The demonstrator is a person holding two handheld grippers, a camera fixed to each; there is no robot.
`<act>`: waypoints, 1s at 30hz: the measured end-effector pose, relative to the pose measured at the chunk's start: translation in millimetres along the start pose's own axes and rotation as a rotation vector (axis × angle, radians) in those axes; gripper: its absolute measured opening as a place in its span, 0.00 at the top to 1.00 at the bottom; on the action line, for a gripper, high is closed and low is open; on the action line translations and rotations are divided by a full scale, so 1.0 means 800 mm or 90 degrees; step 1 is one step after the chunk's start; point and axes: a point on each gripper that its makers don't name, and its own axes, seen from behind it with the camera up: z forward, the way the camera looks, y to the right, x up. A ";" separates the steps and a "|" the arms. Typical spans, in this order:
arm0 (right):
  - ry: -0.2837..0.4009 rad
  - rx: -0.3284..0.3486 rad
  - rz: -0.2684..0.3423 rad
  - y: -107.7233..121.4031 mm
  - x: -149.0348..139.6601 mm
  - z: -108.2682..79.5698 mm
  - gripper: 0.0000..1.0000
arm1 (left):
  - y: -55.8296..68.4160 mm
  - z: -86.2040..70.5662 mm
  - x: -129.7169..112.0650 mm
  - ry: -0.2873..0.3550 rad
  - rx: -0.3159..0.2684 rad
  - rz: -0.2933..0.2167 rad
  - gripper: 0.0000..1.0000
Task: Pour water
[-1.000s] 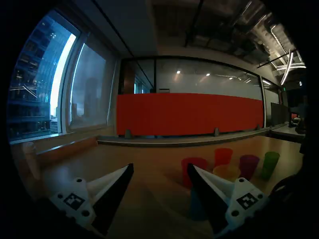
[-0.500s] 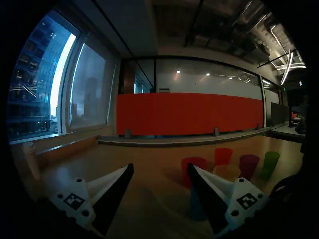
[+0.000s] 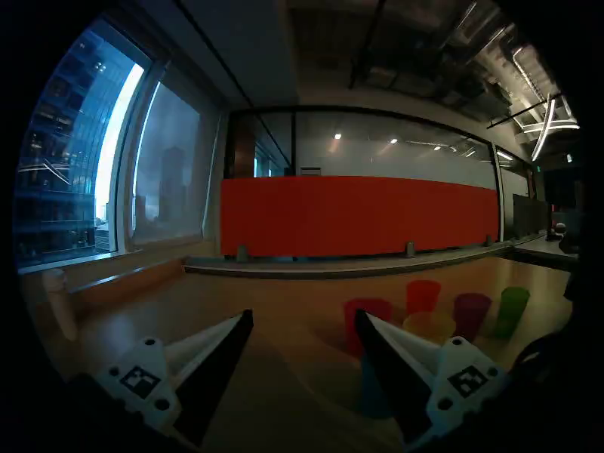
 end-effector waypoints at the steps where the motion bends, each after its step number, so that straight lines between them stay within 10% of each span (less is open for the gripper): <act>1: 0.002 -0.001 -0.002 0.001 -0.002 0.001 0.01 | 0.000 0.000 0.000 0.000 0.000 0.000 0.00; 30: -0.038 -0.014 -0.002 0.009 -0.081 0.005 0.01 | 0.001 0.001 0.000 0.000 0.000 0.000 0.00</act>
